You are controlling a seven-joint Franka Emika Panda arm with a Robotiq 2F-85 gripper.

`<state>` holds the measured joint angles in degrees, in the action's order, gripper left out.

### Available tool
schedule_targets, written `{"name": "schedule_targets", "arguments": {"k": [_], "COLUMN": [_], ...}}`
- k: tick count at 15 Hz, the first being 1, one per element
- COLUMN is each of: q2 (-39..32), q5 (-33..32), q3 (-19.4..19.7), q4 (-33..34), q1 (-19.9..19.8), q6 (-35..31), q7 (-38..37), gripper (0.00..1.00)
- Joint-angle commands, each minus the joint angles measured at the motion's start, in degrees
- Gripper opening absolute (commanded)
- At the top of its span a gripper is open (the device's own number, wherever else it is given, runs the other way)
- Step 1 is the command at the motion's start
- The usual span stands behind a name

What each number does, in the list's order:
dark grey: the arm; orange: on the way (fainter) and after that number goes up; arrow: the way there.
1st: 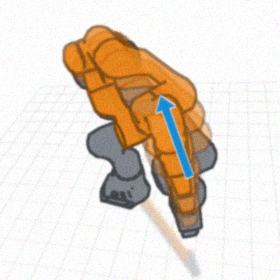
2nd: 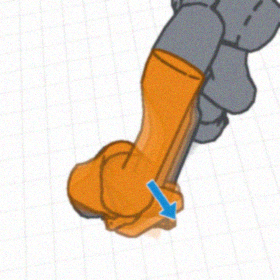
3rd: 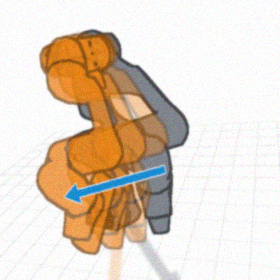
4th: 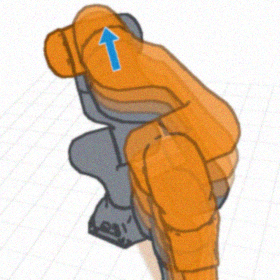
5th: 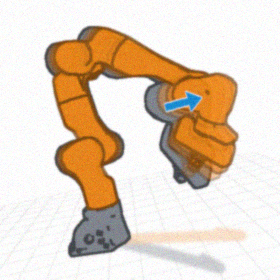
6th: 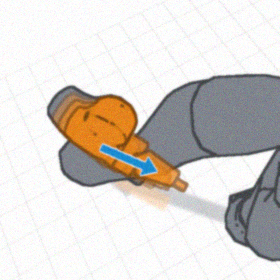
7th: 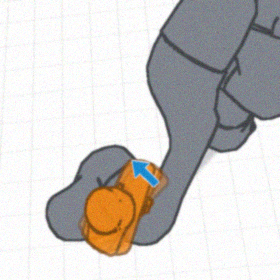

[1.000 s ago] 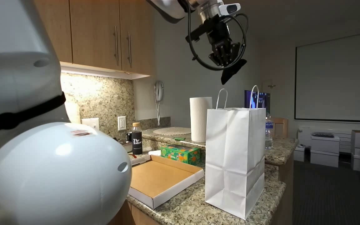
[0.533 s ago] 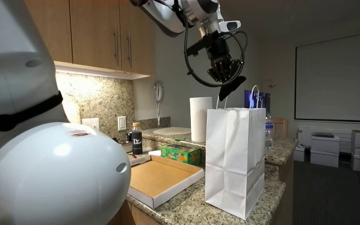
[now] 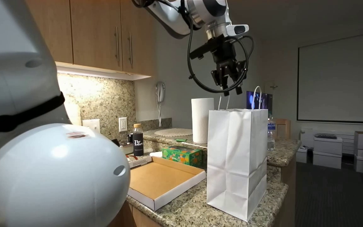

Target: Place the black socks in the white paper bag.

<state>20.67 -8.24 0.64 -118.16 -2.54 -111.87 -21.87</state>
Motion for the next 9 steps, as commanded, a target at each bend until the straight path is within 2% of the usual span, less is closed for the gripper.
{"name": "schedule_targets", "arguments": {"k": [1, 2, 4, 9], "q2": [0.4, 1.5, 3.7, 8.1], "q5": [2.5, 3.0, 3.1, 11.5], "q3": [-1.3, -1.8, -3.5, -6.2], "q4": [2.9, 3.2, 3.9, 5.8], "q1": [0.6, 1.2, 2.5, 8.6], "q6": [0.1, 0.1, 1.0, 10.0], "q7": [2.8, 3.6, 4.5, 9.7], "gripper": [0.88, 0.95, 1.0, 1.0]}}
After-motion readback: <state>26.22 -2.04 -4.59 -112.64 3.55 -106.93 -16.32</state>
